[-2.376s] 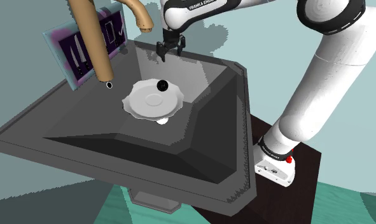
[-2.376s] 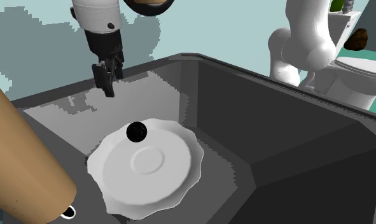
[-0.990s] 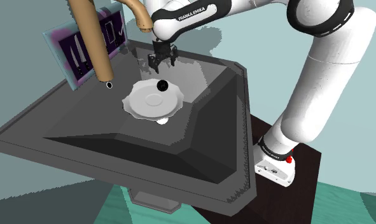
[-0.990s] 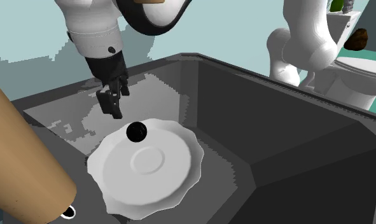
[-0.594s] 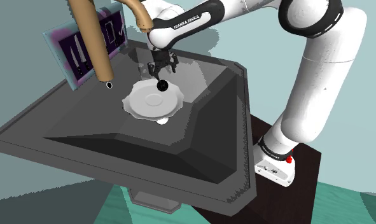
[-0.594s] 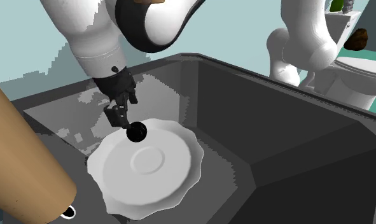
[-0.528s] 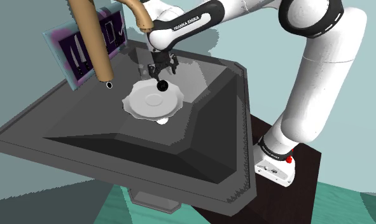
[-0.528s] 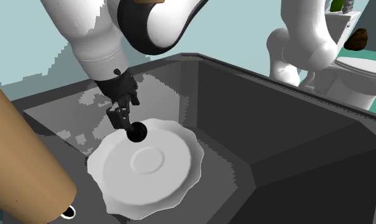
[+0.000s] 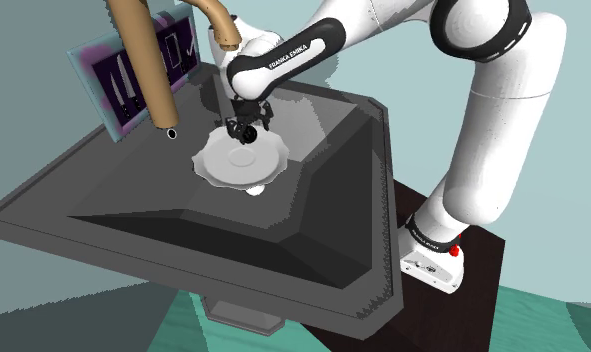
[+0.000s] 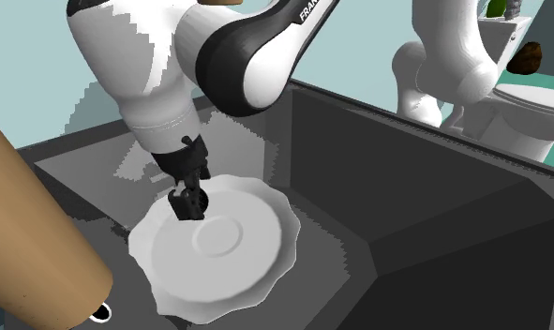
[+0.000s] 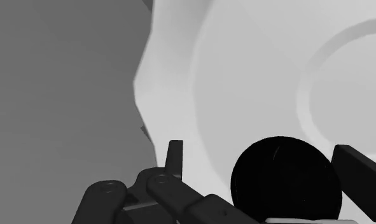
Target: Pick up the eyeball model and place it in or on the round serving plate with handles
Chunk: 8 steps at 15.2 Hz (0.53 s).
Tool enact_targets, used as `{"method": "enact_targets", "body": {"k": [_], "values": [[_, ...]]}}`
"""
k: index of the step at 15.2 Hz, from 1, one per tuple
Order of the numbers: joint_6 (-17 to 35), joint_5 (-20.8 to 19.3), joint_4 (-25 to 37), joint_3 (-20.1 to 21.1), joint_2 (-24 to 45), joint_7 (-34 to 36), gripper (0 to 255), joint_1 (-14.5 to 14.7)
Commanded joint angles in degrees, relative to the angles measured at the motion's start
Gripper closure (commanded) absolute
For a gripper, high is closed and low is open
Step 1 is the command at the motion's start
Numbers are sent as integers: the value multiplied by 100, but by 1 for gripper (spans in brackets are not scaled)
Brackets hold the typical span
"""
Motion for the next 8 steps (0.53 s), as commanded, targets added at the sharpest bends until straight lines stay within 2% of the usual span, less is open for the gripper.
{"method": "enact_targets", "body": {"k": [1, 5, 6, 8], "values": [[-129, -1, -49, -1, -32, -16, 0, 2], [-129, -1, -48, 0, -32, -16, 0, 2], [-130, -1, -48, 0, -32, -16, 255, 3], [-130, 0, -47, 0, -32, -15, 255, 3]]}}
